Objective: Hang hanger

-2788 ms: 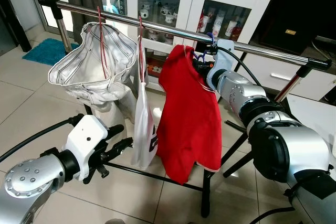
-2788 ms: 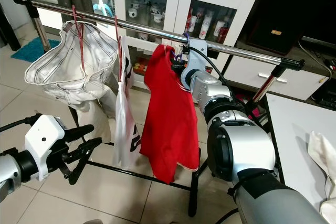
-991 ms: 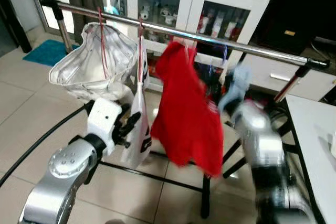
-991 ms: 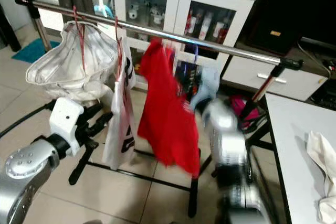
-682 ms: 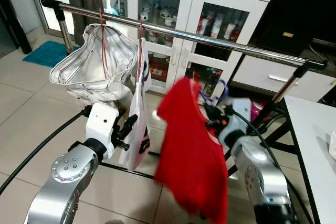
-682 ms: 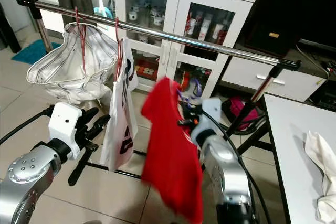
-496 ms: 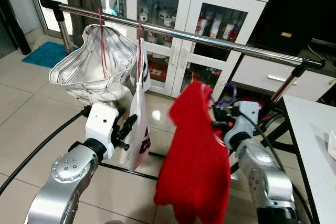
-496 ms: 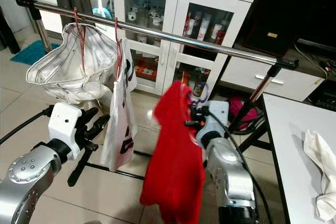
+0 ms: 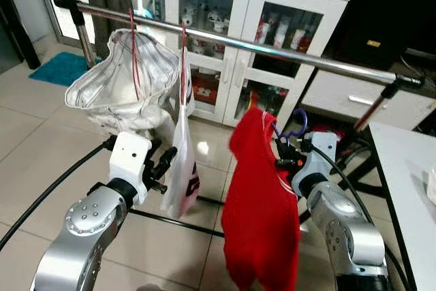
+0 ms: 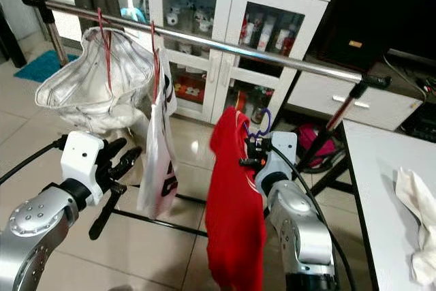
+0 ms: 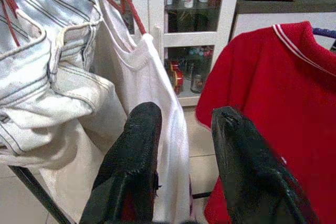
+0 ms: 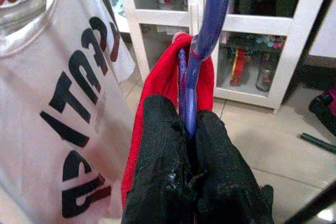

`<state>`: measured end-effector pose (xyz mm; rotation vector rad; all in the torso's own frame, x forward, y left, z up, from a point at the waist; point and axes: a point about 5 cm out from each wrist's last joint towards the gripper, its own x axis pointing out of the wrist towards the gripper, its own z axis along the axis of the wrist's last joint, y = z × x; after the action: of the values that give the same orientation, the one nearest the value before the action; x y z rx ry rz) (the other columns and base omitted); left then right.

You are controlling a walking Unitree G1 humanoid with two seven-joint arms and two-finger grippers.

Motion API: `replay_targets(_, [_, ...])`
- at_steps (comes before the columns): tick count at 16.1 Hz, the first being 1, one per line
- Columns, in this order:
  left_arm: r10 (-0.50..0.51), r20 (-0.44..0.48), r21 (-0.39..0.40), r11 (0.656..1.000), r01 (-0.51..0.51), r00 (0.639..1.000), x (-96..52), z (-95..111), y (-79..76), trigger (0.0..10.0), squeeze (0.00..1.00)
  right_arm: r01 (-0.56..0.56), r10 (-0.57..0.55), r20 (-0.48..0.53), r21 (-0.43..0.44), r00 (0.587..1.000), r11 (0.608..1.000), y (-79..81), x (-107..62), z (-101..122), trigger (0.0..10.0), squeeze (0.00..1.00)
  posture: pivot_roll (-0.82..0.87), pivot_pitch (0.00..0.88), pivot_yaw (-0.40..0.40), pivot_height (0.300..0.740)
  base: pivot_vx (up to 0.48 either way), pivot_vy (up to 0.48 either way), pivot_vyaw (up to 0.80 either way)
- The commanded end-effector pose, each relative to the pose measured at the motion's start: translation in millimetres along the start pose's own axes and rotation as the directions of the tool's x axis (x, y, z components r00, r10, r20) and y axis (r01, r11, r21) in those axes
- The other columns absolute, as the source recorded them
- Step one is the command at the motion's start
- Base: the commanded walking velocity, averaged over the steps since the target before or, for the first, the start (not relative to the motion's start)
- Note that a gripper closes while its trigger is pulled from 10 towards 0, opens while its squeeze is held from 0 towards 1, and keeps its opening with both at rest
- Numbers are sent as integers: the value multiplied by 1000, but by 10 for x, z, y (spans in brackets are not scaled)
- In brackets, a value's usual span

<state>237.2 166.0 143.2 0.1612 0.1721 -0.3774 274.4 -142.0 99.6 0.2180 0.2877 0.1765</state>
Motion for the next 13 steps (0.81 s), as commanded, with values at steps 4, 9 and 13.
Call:
replay_targets(4, [-9,5,2,1000,9,1000,-15,29,-3,10000,0,11,-11,26,-2,1000,1000,-11,-30,98,10000,0,-13,0,-119,740,-283,0,0])
replay_targets(9, [-12,4,9,1000,12,1000,-7,35,4,10000,0,14,-13,25,-2,1000,1000,-12,-28,100,10000,0,-13,0,-117,740,-295,0,0])
replay_targets(13, [-11,8,11,1000,11,1000,-14,48,16,10000,0,9,-8,25,-5,1000,1000,-4,-25,115,10000,0,-10,0,-119,740,-295,0,0])
